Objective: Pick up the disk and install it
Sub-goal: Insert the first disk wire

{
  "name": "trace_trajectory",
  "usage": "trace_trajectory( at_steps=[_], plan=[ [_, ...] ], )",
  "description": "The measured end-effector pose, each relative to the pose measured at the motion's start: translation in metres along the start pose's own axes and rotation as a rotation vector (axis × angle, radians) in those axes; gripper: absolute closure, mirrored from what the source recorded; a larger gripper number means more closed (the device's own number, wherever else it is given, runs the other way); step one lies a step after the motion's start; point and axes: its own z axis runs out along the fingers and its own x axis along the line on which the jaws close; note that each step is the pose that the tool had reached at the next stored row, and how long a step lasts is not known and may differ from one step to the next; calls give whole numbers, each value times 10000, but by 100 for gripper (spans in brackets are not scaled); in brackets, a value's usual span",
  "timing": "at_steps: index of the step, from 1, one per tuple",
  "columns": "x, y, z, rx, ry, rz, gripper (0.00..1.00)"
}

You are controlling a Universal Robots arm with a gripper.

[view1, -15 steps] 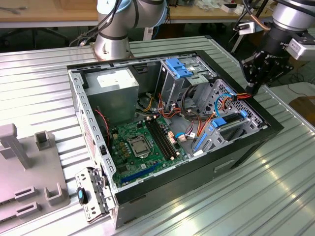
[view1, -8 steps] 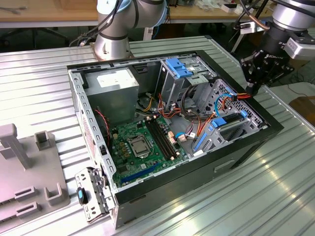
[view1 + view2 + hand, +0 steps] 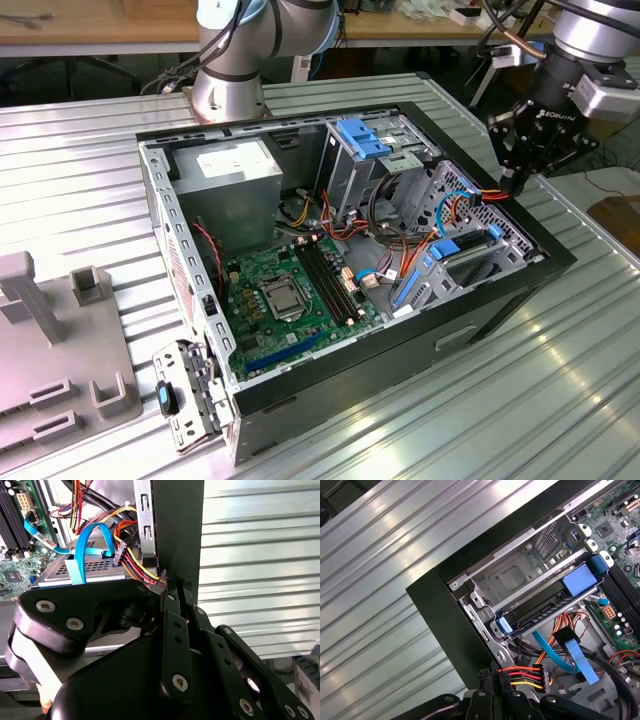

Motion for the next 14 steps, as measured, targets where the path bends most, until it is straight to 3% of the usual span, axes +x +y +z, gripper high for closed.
trace_trajectory(
  at_steps=[6, 9, 14],
  plan=[
    [-52, 37, -5, -16, -4, 137, 84],
    [-150, 106, -14, -17, -4, 145, 84],
    [-156, 110, -14, -16, -4, 148, 84]
  ],
)
